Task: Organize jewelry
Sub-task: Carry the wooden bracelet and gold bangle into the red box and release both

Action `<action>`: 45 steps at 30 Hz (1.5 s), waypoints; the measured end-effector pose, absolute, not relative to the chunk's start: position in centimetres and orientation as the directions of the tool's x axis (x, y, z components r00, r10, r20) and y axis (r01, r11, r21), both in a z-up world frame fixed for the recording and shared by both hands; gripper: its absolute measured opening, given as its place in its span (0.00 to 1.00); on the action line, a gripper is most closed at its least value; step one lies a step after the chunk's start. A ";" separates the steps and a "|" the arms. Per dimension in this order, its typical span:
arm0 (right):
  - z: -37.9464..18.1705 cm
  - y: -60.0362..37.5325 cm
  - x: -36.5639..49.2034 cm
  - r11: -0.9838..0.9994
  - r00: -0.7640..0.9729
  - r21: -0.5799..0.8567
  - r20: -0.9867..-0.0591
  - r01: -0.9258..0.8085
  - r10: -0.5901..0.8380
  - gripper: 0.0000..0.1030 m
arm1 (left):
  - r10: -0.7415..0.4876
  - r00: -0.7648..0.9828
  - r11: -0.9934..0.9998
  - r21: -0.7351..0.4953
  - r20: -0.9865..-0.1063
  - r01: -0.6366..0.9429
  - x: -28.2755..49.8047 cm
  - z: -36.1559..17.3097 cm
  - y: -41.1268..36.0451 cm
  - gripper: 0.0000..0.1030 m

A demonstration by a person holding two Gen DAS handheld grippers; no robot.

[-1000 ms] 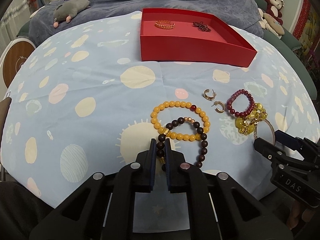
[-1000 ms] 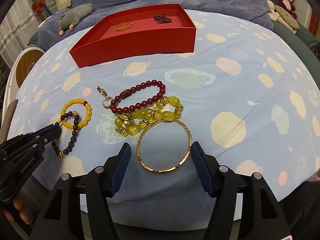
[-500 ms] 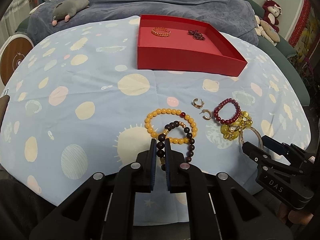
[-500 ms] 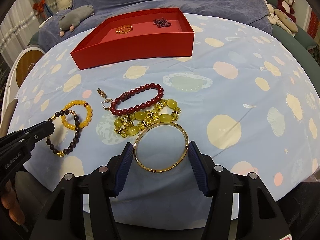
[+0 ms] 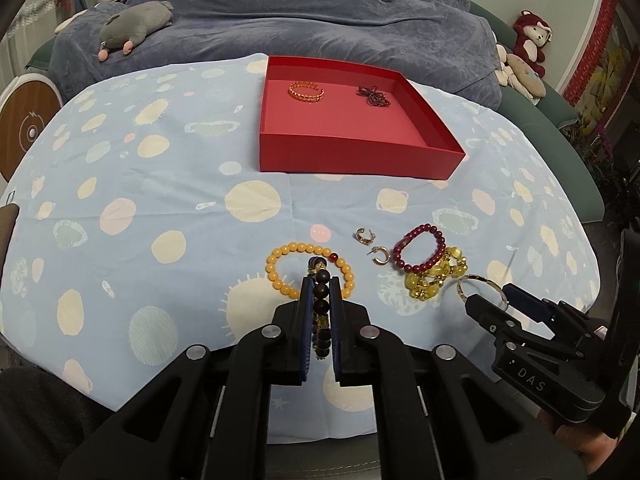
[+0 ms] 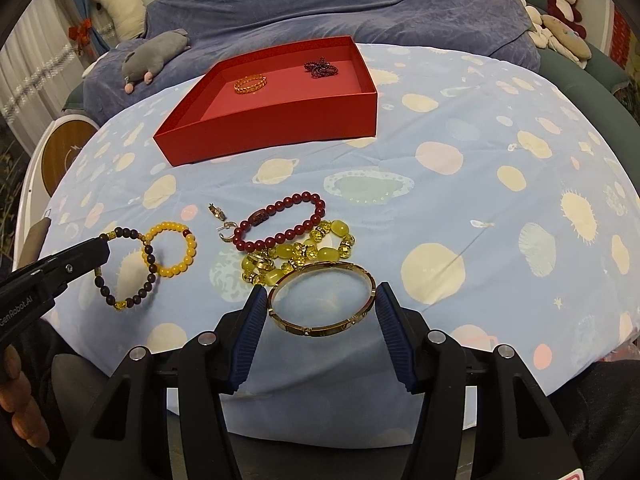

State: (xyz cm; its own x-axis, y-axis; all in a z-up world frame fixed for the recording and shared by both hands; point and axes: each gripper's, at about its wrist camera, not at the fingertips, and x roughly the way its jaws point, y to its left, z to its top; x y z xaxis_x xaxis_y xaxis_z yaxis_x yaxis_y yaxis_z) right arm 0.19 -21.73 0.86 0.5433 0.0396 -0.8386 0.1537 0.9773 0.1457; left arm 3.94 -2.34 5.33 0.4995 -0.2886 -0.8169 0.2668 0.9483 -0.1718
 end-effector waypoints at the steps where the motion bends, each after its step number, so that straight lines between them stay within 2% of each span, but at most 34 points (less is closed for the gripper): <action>1: 1.0 -21.7 0.2 0.977 0.546 0.147 -0.837 0.154 0.040 0.52 | -0.295 0.500 0.947 -0.178 -0.814 0.269 4.0 5.7 -2.4 0.08; 12: 5.2 -22.5 2.7 0.981 0.620 0.161 -0.782 0.111 0.058 0.52 | -0.366 0.505 0.922 -0.231 -0.782 0.312 6.7 9.6 -3.9 0.07; 24: 9.2 -25.0 14.7 0.981 0.688 0.182 -0.721 0.070 0.084 0.52 | -0.444 0.526 0.891 -0.297 -0.725 0.343 18.2 13.1 -7.1 0.08; 34: 5.2 -25.8 24.7 0.985 0.646 0.162 -0.759 0.061 0.084 0.52 | -0.433 0.455 0.899 -0.334 -0.778 0.284 28.3 7.6 -8.8 0.08; 40: 2.0 -25.4 27.8 0.987 0.603 0.152 -0.793 0.058 0.087 0.52 | -0.385 0.418 0.920 -0.307 -0.823 0.243 31.2 3.7 -8.2 0.08; 45: 0.6 -24.9 29.0 0.989 0.571 0.138 -0.817 0.053 0.084 0.52 | -0.320 0.417 0.942 -0.238 -0.851 0.237 31.8 1.9 -7.5 0.08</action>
State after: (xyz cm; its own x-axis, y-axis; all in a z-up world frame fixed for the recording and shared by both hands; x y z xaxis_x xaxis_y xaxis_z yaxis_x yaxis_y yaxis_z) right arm 29.00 -24.88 0.59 0.5712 0.0837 -0.8165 0.0526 0.9890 0.1381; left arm 31.78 -7.53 1.86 0.4169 -0.3196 -0.8509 0.2367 0.9420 -0.2378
